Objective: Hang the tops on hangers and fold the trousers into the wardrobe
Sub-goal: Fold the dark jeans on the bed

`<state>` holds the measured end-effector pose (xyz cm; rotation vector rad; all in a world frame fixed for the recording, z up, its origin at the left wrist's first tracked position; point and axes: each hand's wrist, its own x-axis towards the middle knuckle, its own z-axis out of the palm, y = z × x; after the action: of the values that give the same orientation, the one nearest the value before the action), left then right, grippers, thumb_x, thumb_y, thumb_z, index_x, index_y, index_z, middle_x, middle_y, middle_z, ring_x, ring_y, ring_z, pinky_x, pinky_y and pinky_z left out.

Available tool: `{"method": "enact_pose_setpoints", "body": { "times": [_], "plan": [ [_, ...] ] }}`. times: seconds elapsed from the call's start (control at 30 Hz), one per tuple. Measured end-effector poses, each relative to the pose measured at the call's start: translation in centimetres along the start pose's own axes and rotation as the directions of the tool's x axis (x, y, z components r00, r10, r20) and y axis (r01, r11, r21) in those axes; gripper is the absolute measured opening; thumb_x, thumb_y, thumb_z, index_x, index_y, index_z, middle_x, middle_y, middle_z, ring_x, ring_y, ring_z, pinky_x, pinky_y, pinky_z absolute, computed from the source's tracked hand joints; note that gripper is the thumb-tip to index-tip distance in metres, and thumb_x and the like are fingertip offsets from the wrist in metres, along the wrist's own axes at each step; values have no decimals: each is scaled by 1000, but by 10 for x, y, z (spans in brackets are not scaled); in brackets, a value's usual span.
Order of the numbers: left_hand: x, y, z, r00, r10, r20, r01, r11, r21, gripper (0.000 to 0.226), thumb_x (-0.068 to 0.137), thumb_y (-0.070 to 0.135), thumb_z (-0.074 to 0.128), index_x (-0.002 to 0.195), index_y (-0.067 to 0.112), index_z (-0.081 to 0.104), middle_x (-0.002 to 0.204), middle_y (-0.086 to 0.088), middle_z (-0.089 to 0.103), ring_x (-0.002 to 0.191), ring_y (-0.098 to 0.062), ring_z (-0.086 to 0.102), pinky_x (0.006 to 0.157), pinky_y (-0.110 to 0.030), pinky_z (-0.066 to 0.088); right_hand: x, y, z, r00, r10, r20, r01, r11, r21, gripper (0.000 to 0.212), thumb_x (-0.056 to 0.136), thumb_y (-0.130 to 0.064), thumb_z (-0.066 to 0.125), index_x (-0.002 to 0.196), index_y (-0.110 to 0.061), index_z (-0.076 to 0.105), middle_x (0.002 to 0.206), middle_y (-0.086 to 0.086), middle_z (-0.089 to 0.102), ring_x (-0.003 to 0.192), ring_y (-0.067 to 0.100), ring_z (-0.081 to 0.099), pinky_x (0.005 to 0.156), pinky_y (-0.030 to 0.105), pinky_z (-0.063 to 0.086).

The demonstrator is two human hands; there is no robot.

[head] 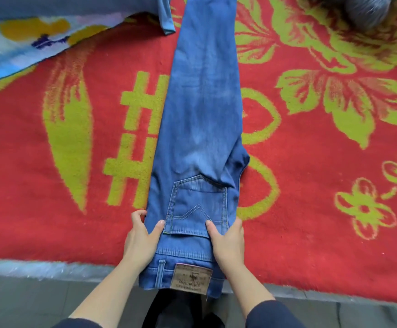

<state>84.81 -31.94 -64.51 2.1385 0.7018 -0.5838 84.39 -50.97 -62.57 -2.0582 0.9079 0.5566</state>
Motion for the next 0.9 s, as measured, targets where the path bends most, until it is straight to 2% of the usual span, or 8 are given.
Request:
{"method": "enact_pose_setpoints", "body": {
  "times": [0.13,0.3,0.4,0.47,0.57,0.67,0.77,0.9],
  "plan": [
    [-17,6,-9,995,18,98,-15,999,-32,45,90,32,61,121,28,28,102,-3,64,97,-31,60,85,-41,45,3,1,-22,994,-45,97,44,999,11,52,83,-40,68,121,-14,44,117,7,62,113,31,56,90,35,44],
    [-64,16,-15,949,193,249,-181,981,-70,96,85,11,58,146,50,-4,130,21,34,96,-11,51,88,-30,42,-18,20,-73,928,-291,234,251,950,187,88,79,-22,70,148,-43,19,114,-27,53,107,5,57,92,23,40],
    [-107,19,-16,880,225,419,-148,967,-208,83,82,-3,56,142,49,30,140,21,40,96,5,55,86,-13,43,-39,42,-104,863,-354,361,337,935,112,74,83,-19,65,143,-49,33,123,-31,49,110,-3,52,96,16,37],
    [-140,17,-17,829,142,540,17,960,-278,59,78,-5,58,124,32,61,133,2,58,110,-10,59,104,-28,41,-56,56,-124,841,-322,434,330,942,60,46,87,-12,62,128,-33,58,124,-14,58,111,2,52,92,10,38],
    [-181,8,-22,640,-40,768,267,948,-174,40,66,10,62,104,14,72,117,-13,67,98,-24,57,95,-36,42,-78,78,-147,814,-92,573,140,989,-40,15,84,-11,61,90,-17,74,98,3,70,92,13,58,80,18,44],
    [-199,5,-27,459,-163,874,395,918,-36,29,64,29,64,88,12,67,77,-7,59,59,-14,58,52,-22,51,-96,93,-166,611,176,771,-138,984,-116,19,83,-20,59,65,-18,62,68,4,59,64,15,53,63,29,39],
    [-194,10,-36,464,-122,877,410,908,-91,44,60,37,73,90,8,60,89,-15,55,73,-24,56,56,-29,45,-98,93,-183,565,192,803,-240,969,-63,37,85,-26,54,48,-24,50,49,-6,46,45,10,44,49,24,35],
    [-173,45,-58,531,175,829,460,762,-455,60,64,47,75,103,3,66,105,-16,63,85,-29,65,65,-32,54,-88,75,-198,720,24,694,-338,885,320,35,86,-27,47,61,-13,67,55,7,62,47,19,60,47,21,49]
  ]
}}
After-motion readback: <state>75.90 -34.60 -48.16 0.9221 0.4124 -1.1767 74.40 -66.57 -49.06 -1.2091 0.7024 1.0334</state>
